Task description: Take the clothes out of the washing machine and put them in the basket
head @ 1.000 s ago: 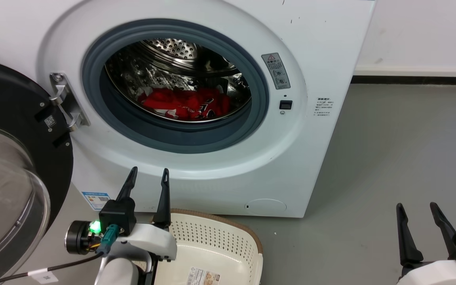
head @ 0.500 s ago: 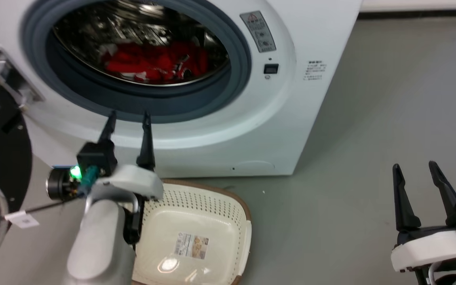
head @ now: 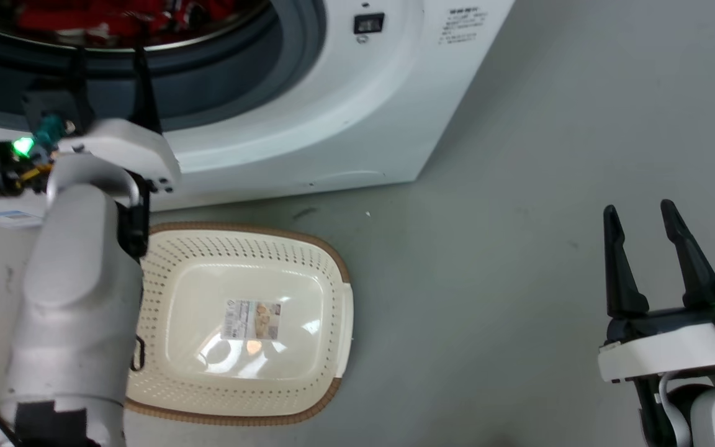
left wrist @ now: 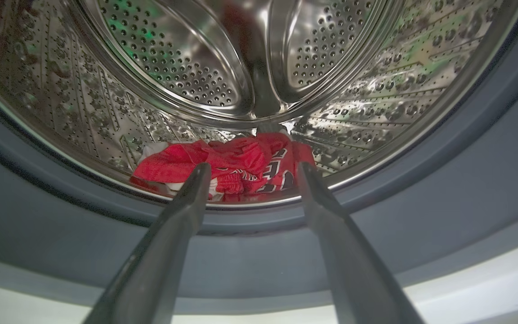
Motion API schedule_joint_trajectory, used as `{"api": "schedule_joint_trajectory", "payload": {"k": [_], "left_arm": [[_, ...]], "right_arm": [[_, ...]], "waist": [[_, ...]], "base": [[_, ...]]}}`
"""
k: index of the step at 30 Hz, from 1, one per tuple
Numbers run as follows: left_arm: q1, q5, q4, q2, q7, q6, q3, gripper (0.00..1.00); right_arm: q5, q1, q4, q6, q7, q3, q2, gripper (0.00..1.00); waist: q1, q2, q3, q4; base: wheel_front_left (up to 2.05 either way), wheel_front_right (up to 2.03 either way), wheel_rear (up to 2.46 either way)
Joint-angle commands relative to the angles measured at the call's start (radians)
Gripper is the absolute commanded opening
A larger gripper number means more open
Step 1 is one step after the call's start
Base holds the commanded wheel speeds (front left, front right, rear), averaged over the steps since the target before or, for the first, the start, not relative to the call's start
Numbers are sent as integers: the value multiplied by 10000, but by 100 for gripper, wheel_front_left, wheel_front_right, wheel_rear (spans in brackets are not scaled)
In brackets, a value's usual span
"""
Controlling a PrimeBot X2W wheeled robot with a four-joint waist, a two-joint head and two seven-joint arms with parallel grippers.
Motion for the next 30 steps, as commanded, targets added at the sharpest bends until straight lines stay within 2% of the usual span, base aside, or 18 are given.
{"api": "schedule_joint_trajectory", "payload": {"k": [1,11,15,25,30], "left_arm": [[-358,117,154,148,82,49,-60,100],[-2781,535,1421,1662,1587,-366,-345,100],[-3573,813,1709,2049,2441,-450,-616,100],[-5498,1518,2184,3408,4658,-1046,-1373,100],[-5994,1709,2254,3821,5583,-1156,-1619,100]], "right_arm": [[53,-249,101,-6,-108,93,22,100],[637,-917,939,-6,-688,829,25,100],[712,-1056,1186,-6,-860,994,21,100],[951,-1322,1483,-6,-1059,1463,24,100],[1035,-1370,1576,-6,-1139,1638,24,100]], "waist": [[-2,0,636,-458],[-2,0,1576,-1255],[-2,0,1774,-1496],[-2,0,2443,-2168],[-2,0,2732,-2421]], "base": [[0,0,0],[0,0,0],[0,0,0],[0,0,0],[0,0,0]]}}
